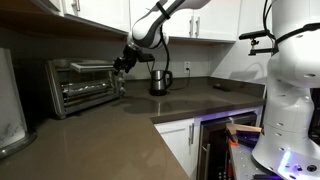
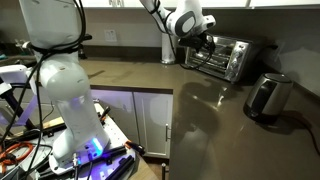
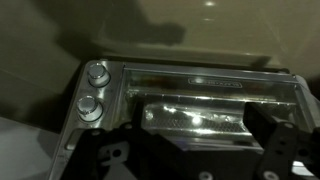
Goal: Close the toaster oven door
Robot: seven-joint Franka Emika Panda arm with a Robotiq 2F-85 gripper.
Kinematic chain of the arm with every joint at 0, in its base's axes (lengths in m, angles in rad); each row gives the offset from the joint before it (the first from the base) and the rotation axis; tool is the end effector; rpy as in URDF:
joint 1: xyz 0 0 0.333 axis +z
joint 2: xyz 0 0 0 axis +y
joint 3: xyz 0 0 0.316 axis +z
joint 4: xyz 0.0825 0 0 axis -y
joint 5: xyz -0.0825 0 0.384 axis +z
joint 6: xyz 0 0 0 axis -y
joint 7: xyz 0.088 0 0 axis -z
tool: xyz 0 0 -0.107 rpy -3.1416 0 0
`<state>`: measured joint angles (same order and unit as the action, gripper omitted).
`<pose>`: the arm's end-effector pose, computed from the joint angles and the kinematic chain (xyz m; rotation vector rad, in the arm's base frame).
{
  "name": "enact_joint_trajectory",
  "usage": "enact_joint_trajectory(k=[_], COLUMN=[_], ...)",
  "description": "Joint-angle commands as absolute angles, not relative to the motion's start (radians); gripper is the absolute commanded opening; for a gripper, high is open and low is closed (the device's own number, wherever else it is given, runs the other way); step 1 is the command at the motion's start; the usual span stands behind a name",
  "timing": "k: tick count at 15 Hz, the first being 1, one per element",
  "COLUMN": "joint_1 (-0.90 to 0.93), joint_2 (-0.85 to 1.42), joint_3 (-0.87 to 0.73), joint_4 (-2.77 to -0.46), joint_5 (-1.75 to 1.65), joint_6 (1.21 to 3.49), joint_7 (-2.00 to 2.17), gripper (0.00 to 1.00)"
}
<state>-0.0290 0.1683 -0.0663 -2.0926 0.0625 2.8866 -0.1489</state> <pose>0.6138 -0.0608 0.4149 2.9404 0.0040 0.9491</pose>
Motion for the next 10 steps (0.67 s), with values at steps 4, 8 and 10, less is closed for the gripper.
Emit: enact_joint_trajectory(k=[4,8,10], joint_1=[0.013,0.062,0.061], joint_2=[0.180,0.168,0.155], joint_3=[-0.139,-0.200,-0.169], joint_4=[-2.072,-2.072,-2.089], joint_5=[-0.145,-0.264,-0.227], joint_6=[3.002,3.012,3.002], joint_7=[-0.068,0.019,-0.006], gripper=[1.00,1.00,1.00])
